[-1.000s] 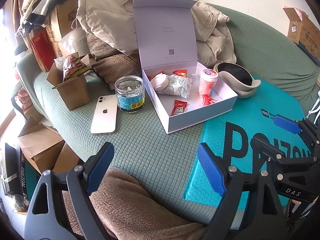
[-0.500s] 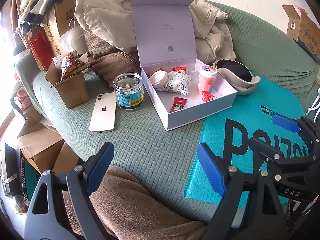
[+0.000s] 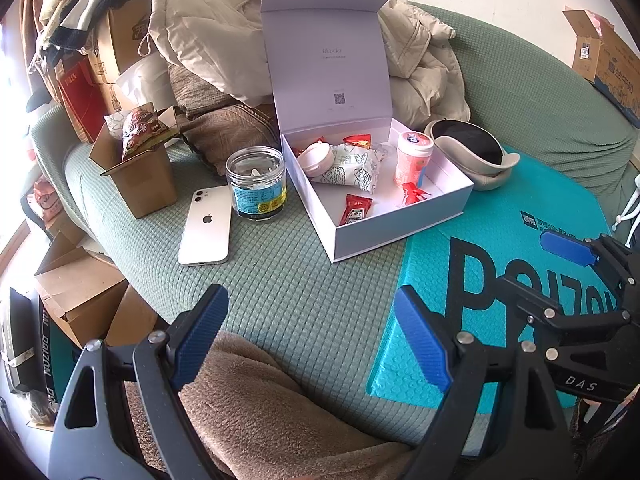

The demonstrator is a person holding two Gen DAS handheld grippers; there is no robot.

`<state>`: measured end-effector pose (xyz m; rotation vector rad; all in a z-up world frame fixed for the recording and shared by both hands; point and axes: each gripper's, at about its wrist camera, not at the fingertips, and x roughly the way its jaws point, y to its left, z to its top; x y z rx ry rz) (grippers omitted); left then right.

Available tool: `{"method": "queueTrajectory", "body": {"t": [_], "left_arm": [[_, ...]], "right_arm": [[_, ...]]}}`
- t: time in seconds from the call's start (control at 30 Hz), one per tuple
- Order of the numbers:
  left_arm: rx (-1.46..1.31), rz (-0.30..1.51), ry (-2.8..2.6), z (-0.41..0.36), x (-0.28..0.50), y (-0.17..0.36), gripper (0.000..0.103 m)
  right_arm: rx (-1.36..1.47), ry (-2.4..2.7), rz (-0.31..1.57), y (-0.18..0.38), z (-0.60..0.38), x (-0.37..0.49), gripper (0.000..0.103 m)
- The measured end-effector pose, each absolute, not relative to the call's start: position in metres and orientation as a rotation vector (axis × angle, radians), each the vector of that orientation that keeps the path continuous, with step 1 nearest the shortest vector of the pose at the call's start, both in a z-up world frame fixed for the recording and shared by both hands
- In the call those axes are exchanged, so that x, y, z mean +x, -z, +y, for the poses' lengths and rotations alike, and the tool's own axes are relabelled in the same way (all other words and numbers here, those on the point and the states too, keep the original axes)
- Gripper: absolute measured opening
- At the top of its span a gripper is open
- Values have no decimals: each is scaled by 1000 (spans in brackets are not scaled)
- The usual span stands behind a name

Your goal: Organize objects

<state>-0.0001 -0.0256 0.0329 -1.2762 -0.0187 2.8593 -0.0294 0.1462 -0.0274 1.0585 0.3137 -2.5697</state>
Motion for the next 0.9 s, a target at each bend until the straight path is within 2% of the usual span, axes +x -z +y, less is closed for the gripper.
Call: {"method": "queueTrajectory", "body": {"t": [0.9], "left_arm": [[-1301, 3, -2821, -22, -5, -27, 85]], "right_arm": [[1085, 2558, 292, 35, 150, -34, 79]]}}
